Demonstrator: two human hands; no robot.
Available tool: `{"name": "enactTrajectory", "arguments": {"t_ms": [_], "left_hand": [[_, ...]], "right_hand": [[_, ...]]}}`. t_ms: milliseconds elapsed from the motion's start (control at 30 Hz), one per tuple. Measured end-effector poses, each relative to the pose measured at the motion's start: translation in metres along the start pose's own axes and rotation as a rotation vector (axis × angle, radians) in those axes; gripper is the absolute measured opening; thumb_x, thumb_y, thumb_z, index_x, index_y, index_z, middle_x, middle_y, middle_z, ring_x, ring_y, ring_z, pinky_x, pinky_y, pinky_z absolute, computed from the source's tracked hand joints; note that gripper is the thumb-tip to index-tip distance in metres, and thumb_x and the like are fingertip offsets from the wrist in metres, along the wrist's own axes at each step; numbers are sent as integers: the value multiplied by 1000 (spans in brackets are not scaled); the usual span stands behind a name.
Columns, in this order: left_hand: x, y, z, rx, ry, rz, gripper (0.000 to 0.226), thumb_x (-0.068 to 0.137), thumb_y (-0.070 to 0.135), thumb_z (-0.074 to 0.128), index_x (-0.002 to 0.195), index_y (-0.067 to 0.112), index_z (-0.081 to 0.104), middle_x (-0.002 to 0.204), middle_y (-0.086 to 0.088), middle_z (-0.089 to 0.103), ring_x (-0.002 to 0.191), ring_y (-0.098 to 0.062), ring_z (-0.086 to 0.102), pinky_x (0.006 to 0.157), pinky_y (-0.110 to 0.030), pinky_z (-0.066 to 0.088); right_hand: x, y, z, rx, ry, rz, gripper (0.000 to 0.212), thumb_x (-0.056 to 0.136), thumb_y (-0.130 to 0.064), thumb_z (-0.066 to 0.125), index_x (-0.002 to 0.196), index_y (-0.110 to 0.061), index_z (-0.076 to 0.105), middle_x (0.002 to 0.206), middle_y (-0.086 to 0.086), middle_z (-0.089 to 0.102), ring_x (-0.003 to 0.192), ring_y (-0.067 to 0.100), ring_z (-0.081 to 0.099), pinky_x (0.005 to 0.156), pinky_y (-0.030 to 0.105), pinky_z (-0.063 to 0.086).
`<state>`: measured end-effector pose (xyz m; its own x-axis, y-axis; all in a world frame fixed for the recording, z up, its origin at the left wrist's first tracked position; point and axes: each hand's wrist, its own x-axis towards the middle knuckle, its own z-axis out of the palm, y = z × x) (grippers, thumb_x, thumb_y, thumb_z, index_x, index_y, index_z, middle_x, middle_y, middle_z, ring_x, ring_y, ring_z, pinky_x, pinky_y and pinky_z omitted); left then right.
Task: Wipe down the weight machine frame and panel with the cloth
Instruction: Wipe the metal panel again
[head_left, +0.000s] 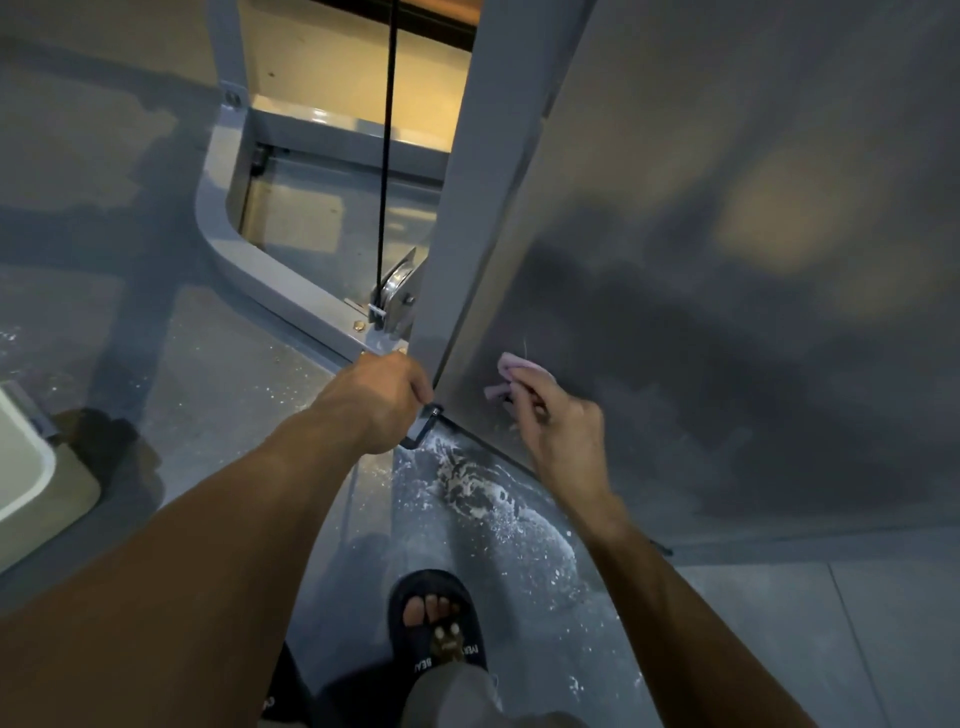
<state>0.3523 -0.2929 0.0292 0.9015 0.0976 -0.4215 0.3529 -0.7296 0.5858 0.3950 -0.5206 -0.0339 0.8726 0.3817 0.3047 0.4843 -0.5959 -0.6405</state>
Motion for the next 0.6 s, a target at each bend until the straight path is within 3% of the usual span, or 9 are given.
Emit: {"name": "enactTrajectory", "arguments": {"t_ms": [100,200,300,400,467,533,600], "left_hand": [[3,0,1,-1,-1,10,27,101,3,54,100,28,63,119,-7,67,110,-24,63,96,-32,52],[5,2,-5,10,14,42,31,100,2,54,94,31,61,117,-5,69,108,-22,63,93,-29,50],[8,8,-5,-41,7,50,34,98,-5,53,95,27,63,114,-2,68,106,-19,62,90,-24,47],[7,18,4,-121,-32,38,36,96,-9,52,103,21,71,113,-5,70,102,-19,64,88,-23,49],[2,27,9,-232,-38,30,35,97,-6,50,103,22,71,112,-5,70,102,-21,66,90,-27,52],[3,42,14,-415,-64,-30,33,97,-2,51,103,24,70,111,-3,68,103,-20,65,93,-31,53],[5,54,16,-630,-84,-80,25,94,-1,58,94,16,76,105,-8,66,95,-20,61,84,-31,51]], "right_hand": [[-35,30,6,-126,-129,149,30,106,-26,55,133,-36,61,113,-15,76,70,-2,72,63,19,61],[-74,59,-3,-142,-191,379,25,106,-28,57,118,-50,59,101,-13,78,77,-4,72,74,33,65],[-53,23,-31,-99,-67,262,25,105,-22,60,120,-40,67,105,-20,76,83,-5,73,78,33,65],[-19,-23,-64,-42,200,9,27,98,-8,68,124,-14,72,113,-15,74,87,-13,69,77,16,60],[-15,-27,-72,-47,286,-4,30,95,-6,71,123,-14,73,111,-18,73,85,-16,68,75,12,59],[-38,-16,-69,22,121,124,32,98,-10,67,126,-26,70,113,-26,72,90,-8,72,80,20,61],[-66,5,-67,75,-62,275,32,103,-13,62,123,-37,69,113,-23,75,97,3,75,90,37,62]]}}
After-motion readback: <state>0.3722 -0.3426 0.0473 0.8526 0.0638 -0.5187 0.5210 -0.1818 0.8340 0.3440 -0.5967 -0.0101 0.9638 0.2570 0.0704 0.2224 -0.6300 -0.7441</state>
